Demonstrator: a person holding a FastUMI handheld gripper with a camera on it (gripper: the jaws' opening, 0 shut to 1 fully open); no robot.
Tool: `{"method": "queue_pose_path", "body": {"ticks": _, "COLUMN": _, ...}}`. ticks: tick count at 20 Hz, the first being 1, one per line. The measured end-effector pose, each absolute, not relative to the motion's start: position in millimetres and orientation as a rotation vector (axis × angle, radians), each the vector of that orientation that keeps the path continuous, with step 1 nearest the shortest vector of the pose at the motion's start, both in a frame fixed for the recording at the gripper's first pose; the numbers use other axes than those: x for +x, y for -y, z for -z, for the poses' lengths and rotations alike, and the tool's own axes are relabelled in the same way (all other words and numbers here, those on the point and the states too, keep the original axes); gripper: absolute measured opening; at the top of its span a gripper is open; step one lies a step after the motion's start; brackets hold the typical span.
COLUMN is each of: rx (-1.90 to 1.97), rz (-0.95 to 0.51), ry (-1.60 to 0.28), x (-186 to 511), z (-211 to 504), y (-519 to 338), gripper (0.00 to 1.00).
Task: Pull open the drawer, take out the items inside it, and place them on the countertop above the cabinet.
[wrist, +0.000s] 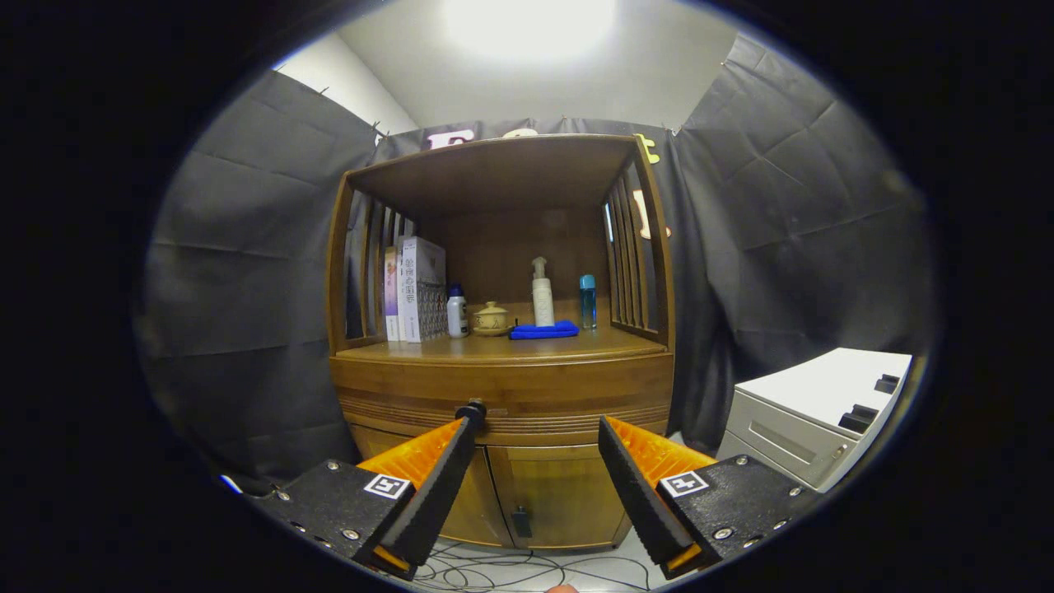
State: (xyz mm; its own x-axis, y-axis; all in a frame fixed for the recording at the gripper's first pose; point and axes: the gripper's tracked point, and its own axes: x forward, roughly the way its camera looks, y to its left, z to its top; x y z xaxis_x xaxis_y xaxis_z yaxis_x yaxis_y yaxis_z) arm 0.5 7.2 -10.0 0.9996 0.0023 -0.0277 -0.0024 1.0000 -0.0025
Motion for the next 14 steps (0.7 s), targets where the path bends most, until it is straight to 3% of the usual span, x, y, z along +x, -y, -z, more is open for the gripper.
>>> {"method": "queue_pose_path", "body": {"ticks": 14, "rx": 0.068, "rz": -0.04, "ry": -0.018, "x": 26.3, "z": -6.3, "y": -41.0, "gripper": 0.94}}
